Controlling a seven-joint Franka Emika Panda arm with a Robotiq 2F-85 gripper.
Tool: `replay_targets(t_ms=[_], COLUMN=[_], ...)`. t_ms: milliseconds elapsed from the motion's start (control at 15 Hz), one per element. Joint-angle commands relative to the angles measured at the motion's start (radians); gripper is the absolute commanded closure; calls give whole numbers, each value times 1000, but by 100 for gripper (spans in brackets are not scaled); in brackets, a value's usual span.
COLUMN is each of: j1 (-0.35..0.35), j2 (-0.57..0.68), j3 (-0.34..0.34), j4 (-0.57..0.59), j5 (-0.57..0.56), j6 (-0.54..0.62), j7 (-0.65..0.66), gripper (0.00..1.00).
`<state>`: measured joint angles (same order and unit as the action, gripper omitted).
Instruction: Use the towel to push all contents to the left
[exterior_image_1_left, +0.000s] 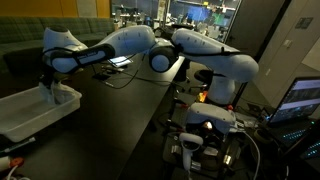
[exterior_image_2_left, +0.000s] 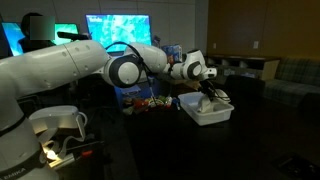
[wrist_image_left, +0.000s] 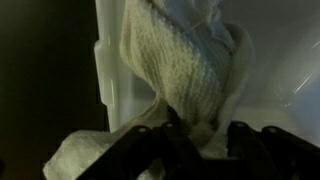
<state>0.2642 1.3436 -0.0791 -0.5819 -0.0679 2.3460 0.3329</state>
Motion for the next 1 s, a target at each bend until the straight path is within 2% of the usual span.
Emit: replay_targets(t_ms=[0,200,267,667,933], j1=[-8,-28,-38,-100,-140], j2=[-8,-65,-91,-259,-369], j3=[-1,24,35,62,62], j4=[56,37,31,-12,-41], j5=[-3,11,17,33,36], j6=[-75,-181,-222,-554,-740], j7=[-41,-124,-160,-300,-301], gripper=[27,5,1,0,0])
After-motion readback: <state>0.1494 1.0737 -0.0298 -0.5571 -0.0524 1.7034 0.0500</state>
